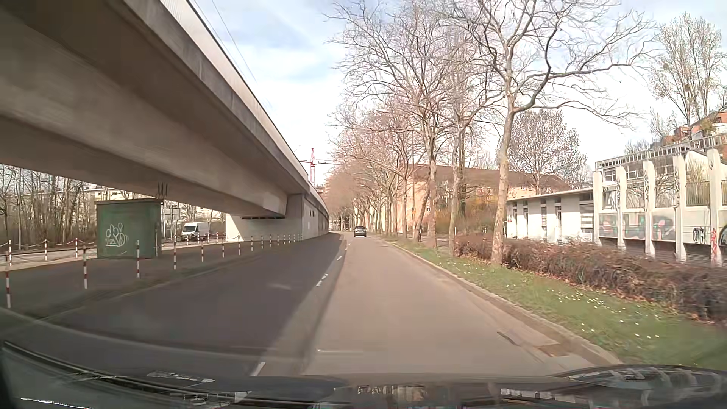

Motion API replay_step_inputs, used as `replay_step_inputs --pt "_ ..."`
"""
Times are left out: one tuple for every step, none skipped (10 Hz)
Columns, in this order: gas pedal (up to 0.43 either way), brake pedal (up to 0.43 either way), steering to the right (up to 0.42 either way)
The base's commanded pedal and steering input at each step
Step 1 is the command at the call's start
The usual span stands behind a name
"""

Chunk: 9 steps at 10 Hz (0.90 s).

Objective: Follow the waypoints while adhering to traffic rules and regulations

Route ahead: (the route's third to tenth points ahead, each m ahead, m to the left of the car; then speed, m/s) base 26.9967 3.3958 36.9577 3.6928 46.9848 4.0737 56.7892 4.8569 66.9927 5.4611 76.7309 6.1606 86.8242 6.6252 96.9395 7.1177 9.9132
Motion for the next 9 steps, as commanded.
replay_step_inputs --pt "0.177 0.0 -0.003" --pt "0.177 0.0 -0.005" --pt "0.177 0.0 -0.006" --pt "0.177 0.0 -0.007" --pt "0.177 0.0 -0.007" --pt "0.177 0.0 -0.007" --pt "0.177 0.0 -0.006" --pt "0.177 0.0 -0.006" --pt "0.177 0.0 -0.006"
